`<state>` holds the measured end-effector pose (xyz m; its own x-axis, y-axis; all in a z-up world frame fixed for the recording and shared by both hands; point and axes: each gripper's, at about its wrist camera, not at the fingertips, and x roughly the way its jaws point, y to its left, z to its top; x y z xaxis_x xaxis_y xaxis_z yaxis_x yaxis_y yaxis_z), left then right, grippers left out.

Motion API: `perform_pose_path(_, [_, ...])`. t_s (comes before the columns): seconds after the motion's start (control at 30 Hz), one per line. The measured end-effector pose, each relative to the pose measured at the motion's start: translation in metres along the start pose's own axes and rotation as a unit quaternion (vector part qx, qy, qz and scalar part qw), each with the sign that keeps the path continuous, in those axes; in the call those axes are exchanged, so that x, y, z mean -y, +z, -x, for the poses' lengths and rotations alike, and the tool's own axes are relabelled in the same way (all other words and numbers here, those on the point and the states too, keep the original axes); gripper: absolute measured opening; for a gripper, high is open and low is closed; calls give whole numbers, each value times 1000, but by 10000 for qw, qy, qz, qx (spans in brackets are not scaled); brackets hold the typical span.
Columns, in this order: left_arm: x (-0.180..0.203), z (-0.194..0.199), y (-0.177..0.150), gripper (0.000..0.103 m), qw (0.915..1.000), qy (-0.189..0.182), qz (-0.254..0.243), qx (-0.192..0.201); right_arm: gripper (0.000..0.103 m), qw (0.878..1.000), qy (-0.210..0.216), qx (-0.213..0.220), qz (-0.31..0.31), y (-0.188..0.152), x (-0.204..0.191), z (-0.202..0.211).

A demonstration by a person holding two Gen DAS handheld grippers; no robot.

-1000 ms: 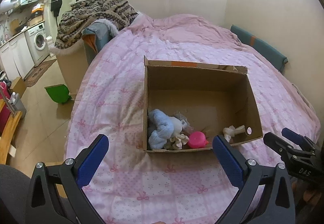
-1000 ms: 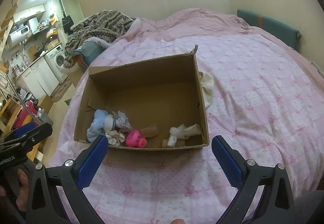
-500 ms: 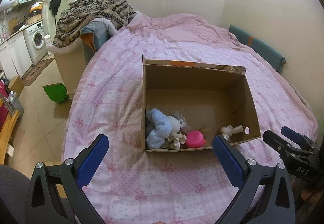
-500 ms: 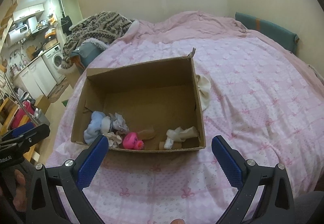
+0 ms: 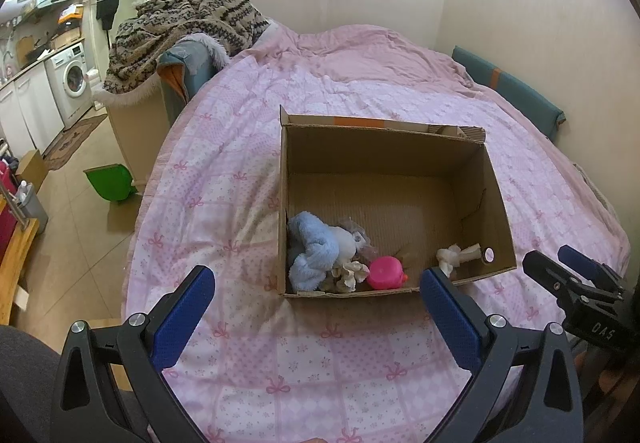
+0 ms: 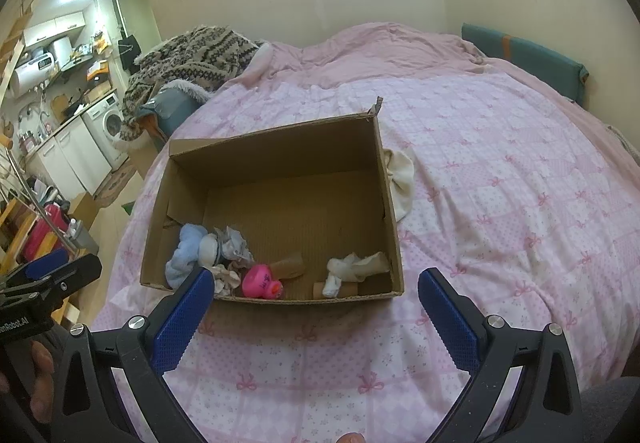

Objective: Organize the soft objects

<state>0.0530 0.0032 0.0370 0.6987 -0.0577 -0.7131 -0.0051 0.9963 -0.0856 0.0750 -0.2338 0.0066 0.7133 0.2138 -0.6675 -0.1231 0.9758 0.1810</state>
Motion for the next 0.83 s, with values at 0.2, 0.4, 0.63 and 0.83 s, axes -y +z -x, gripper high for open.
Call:
perform_pose_path(0.2, [0,-1,0,102,10000,2,-1,-6,103,10000,-20,48,-41,1,1,1])
perform_pose_path(0.4, [-2,-2,-2,102,10000,-8,3,-55,103,9999,-22,91,-104,2,4,2])
perform_pose_path(0.63, [-4,-4,-4,102,10000,14,11,-75,103,9999,-25,90,-96,2,4,2])
perform_pose_path(0.83, [-3,-5,-4,102,10000,17,7,-64,103,9999,-16,115,-100,2,4,3])
